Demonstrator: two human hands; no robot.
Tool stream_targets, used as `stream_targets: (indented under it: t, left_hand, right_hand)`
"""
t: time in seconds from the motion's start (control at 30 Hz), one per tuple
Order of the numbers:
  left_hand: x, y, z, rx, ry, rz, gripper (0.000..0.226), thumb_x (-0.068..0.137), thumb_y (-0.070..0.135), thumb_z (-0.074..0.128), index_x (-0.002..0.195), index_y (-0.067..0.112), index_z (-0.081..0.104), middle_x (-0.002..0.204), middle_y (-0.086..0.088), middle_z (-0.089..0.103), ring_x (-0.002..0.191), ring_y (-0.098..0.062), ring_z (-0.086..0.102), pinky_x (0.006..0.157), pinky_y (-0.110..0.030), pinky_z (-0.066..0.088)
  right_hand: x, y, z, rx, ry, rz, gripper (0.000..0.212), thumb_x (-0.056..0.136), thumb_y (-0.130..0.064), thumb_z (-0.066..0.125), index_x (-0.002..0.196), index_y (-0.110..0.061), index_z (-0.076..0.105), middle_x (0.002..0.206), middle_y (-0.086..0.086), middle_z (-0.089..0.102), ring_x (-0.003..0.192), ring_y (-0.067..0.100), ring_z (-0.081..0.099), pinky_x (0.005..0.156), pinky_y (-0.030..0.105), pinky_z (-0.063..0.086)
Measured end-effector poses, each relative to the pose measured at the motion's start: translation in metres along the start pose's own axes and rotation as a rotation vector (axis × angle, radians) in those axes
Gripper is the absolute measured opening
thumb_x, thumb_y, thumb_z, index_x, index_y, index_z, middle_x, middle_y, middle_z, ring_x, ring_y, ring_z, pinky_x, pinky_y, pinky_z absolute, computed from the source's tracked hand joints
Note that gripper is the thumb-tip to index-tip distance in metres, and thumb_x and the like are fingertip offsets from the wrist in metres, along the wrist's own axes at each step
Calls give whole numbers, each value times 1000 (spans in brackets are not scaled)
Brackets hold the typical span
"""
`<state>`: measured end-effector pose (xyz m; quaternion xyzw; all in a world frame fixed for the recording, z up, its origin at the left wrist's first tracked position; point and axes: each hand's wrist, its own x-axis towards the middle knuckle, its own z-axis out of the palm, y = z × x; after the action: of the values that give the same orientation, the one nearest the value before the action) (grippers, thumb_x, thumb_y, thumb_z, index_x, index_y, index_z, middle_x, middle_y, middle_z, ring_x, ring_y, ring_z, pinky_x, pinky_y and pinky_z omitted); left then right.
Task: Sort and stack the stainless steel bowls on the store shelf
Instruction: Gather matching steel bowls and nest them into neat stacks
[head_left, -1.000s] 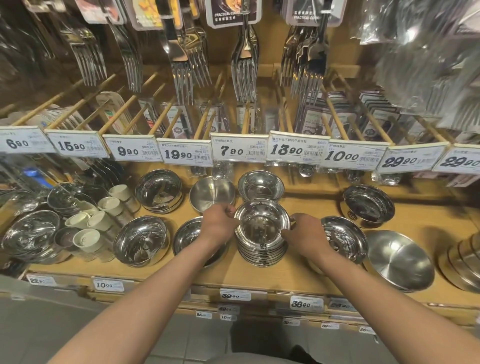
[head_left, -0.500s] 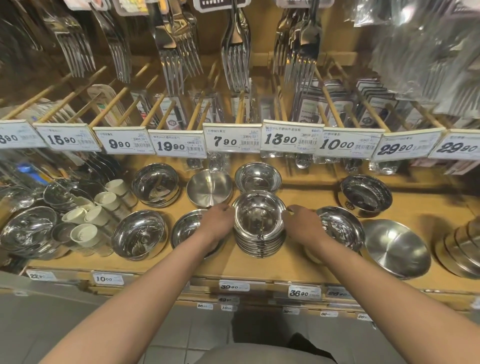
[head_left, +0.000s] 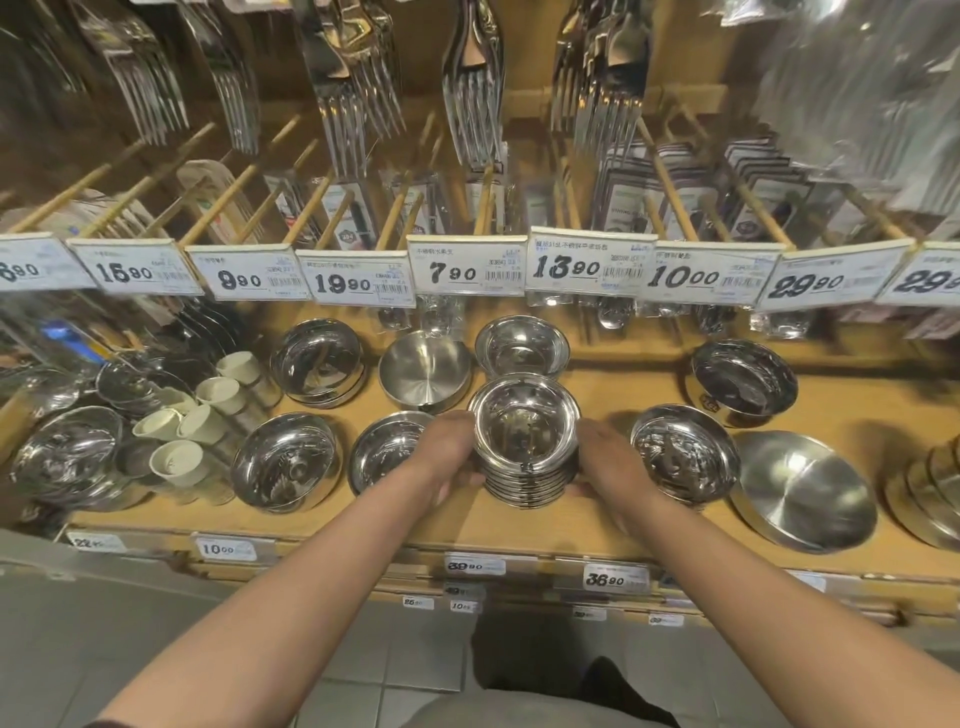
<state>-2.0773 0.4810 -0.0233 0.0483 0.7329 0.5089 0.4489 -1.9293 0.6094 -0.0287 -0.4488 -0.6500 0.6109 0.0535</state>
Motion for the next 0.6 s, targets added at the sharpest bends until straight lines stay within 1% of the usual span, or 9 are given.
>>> stream_targets:
  t: [0.07,0.13,0.27,0.37,0.43,0.47,0.53,0.57,0.6]
  left_hand:
    - [0,1,-1,1,11,-4,25,99,22,52,115,11,67,115,-19,73,94,-27,67,75,-40,61]
    - [-1,3,-1,8,15,-5,21,99,23,51,110,14,67,114,-18,73,93,-27,68,75,-41,61]
    - [-1,7,-3,38,12,-11,22,100,24,48,106,16,67,114,-19,72,88,-25,65,84,-50,60]
    - [-3,8,-7,70,-5,-13,26,99,27,50,111,14,69,112,-17,74,86,-23,66,74,-41,62]
    - [-8,8,-10,69,7,27,25,98,28,52,107,15,71,103,-12,76,86,-18,68,67,-33,60]
    - [-12,9,-13,82,39,66,23,98,28,52,103,17,71,96,-8,75,83,-15,68,68,-34,59]
    - [-24,6,-21,151,149,161,21,99,30,51,100,21,70,91,0,72,81,-16,67,81,-43,61]
    - [-31,3,-26,215,208,205,22,99,34,51,107,21,68,97,-1,72,88,-21,68,92,-48,58]
    - [-40,0,-32,283,261,241,26,99,38,52,114,22,67,106,-5,73,99,-27,68,97,-49,53]
  right_hand:
    - [0,1,2,20,29,12,37,104,-42,34,104,-25,67,114,3,65,94,16,62,55,21,54]
    - [1,3,4,38,46,8,37,105,-40,34,110,-25,67,120,2,63,98,16,61,57,21,55]
    - [-1,6,7,44,68,1,37,106,-38,32,118,-23,65,128,3,59,109,20,61,73,29,62]
    - [-6,3,5,57,24,14,38,106,-39,33,125,-22,62,132,4,58,115,22,59,79,34,62]
    - [-12,-1,0,33,-3,13,39,106,-40,35,123,-19,63,128,6,62,111,23,61,74,32,59]
    - [-17,-4,-4,4,4,11,39,105,-41,38,123,-16,62,126,8,63,107,23,62,76,36,58]
    - [-26,-6,-12,-110,44,-26,48,102,-45,42,134,-12,56,124,9,63,102,24,64,90,46,56]
    - [-32,-7,-16,-171,59,-66,53,102,-47,43,140,-12,52,122,7,63,100,22,65,91,44,55]
    - [-39,-8,-20,-212,74,-121,52,101,-47,44,142,-14,50,117,4,65,97,20,66,86,40,56]
